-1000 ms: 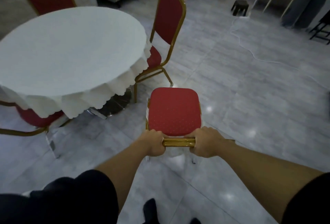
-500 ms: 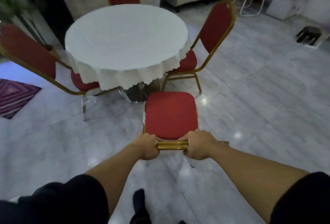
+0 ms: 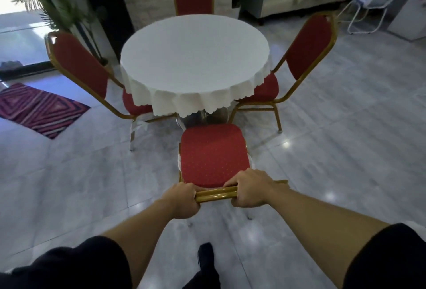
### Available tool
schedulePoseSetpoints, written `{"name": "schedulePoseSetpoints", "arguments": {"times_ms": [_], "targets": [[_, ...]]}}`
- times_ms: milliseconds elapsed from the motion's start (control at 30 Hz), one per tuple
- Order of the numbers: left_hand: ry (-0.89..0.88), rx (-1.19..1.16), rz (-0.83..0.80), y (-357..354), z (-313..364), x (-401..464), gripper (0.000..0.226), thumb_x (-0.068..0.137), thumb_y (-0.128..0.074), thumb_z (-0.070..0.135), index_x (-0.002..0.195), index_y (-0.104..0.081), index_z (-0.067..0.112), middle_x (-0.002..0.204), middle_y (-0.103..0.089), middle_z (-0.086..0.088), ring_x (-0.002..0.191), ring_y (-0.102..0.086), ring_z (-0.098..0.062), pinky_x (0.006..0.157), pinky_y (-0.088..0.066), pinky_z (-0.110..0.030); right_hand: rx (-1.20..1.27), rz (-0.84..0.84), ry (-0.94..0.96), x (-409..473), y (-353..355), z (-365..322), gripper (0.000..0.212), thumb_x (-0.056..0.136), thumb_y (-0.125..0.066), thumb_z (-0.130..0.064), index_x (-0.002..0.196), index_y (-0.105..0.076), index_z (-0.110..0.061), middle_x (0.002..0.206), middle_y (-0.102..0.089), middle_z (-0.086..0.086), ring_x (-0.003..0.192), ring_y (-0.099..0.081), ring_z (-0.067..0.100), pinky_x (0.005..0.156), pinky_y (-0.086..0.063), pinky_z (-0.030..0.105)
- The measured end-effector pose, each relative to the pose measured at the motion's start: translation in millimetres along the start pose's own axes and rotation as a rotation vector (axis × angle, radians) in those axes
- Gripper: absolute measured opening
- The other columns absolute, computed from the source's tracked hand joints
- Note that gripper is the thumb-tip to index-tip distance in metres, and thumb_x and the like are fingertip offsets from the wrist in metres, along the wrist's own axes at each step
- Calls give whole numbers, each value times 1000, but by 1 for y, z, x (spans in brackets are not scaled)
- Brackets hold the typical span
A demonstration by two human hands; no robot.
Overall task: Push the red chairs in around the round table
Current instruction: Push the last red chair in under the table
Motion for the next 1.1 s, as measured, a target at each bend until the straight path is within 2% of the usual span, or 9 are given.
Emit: {"name": "schedulePoseSetpoints", "arguments": {"times_ms": [67, 167, 367, 500, 633, 833, 967, 1100], "targets": [[16, -11, -22, -3, -6, 5, 49, 86, -50, 24, 128, -69, 40, 91, -66, 2, 91, -65, -26, 82, -54, -36, -3, 13, 23, 1, 3, 5, 55, 76, -67, -44, 131, -71, -45, 112, -78, -12, 94, -69, 16, 84, -56, 35], [5, -20, -36, 2, -8, 14, 46, 86, -50, 23, 123, -69, 42, 85, -63, 8, 86, -62, -23, 80, -53, -34, -43, 20, 55, 9, 7, 8, 50, 86, -64, -40, 135, -69, -46, 116, -77, -9, 96, -69, 19, 88, -57, 38], [64, -9, 16, 32, -23, 46, 47, 77, -46, 32, 116, -72, 32, 87, -66, 4, 84, -66, -25, 78, -56, -36, -52, 22, 94, 45, 38, 12, 42, 91, -63, -35, 130, -71, -50, 103, -77, -7, 83, -59, 16, 81, -51, 34], [-4, -22, 20, 57, -21, 76, 56, 86, -50, 19, 131, -66, 49, 88, -61, 7, 83, -58, -22, 78, -48, -32, -72, 14, 113, 78, 58, 20, 38, 91, -61, -36, 124, -74, -49, 84, -70, -10, 78, -59, 16, 75, -44, 32], [-15, -19, 32, 92, -29, 114, 59, 87, -51, 17, 133, -64, 53, 83, -59, 11, 83, -59, -22, 77, -47, -30, -68, 15, 104, 117, 87, 29, 34, 90, -60, -36, 117, -76, -47, 69, -58, -13, 73, -57, 16, 71, -41, 32], [18, -37, -37, 126, -50, 159, 55, 82, -50, 21, 126, -68, 50, 86, -66, 5, 83, -64, -24, 75, -52, -34, -70, 12, 96, 167, 122, 36, 41, 90, -61, -39, 127, -72, -51, 92, -74, -9, 82, -60, 17, 80, -53, 36], [2, -82, -97, 137, -53, 180, 57, 80, -52, 19, 128, -68, 46, 89, -71, 4, 81, -67, -20, 73, -56, -31, -110, -35, 114, 186, 134, 44, 33, 89, -59, -38, 118, -74, -42, 72, -57, -11, 74, -56, 18, 75, -48, 35], [-22, -55, -118, 136, -51, 189, 60, 79, -51, 26, 134, -63, 48, 88, -67, 9, 81, -66, -18, 77, -58, -33, -121, -53, 121, 190, 135, 52, 38, 86, -57, -45, 120, -72, -43, 86, -70, -9, 81, -64, 19, 82, -52, 37]]}}
Point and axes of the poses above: each hand's wrist, its own x-axis towards the middle knuckle, its own y-axis out of the back of the hand, z = x × y, the point moved 8 cm from there along x, towards the middle knuckle
